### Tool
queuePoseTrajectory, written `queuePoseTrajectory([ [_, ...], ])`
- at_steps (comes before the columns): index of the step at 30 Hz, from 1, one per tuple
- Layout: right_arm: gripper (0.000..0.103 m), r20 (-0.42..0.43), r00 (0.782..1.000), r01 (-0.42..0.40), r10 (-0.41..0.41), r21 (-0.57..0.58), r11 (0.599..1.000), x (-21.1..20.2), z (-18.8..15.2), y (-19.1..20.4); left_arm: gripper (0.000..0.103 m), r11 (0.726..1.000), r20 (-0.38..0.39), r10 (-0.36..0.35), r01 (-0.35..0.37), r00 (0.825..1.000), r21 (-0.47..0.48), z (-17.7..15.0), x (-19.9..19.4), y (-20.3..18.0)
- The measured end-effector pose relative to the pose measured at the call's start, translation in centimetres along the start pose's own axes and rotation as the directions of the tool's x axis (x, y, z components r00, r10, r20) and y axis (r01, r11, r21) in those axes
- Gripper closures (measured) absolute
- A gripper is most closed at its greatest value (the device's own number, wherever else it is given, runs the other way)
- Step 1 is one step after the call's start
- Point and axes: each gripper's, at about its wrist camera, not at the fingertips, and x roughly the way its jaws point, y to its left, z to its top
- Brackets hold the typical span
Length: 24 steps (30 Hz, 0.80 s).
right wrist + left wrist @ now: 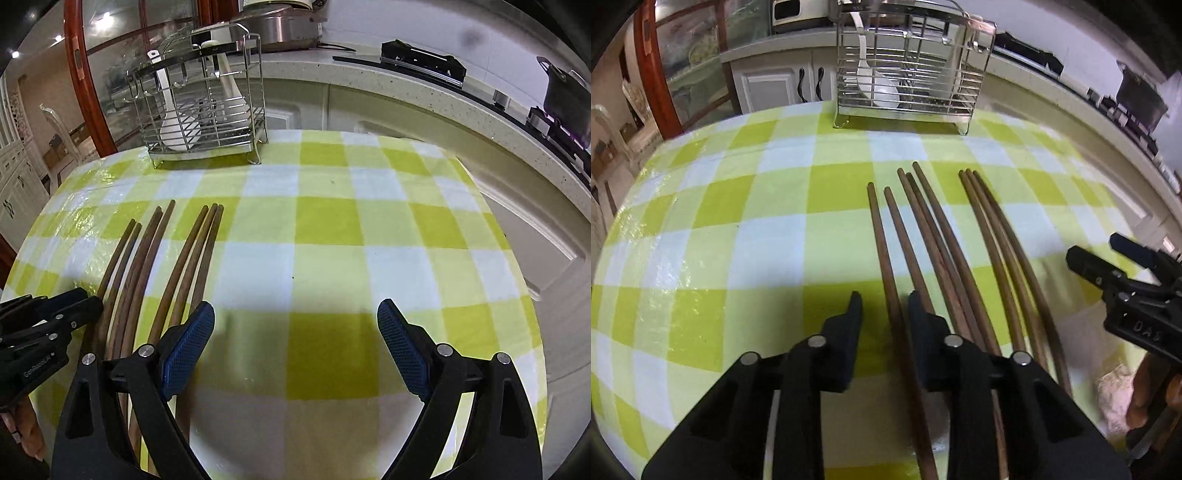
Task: Organize utensils
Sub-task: 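Return both tools to the chopsticks and grasp one chopstick with each tool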
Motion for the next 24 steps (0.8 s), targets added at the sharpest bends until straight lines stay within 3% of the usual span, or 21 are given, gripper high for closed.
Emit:
queuePoseTrajectory([
  [6,0.019,-0.02,1.0,-0.025,0.024,-0.026,0.999,0.2,-0.1,0.8,0.082,0.997,-0.011,0.061,-0.06,0.998,0.046,0.1,0.1,-1.1],
  [9,0.019,-0.03,0.999,-0.039,0.038,-0.04,0.998,0.2,-0.1,1.5,0.094,0.996,-0.005,0.07,-0.07,0.998,0.06,0.2,0.2,-1.4],
  [15,0.019,-0.053,0.998,-0.04,0.036,-0.065,0.997,1.0,0.0,2.5,0.096,0.998,-0.003,0.058,-0.058,0.998,0.029,0.2,0.1,-0.4],
  [24,0.031,-0.08,0.997,-0.023,0.017,-0.077,0.997,2.5,0.1,3.4,0.096,0.998,0.001,0.057,-0.057,0.998,-0.006,-0.1,-0.2,1.2],
])
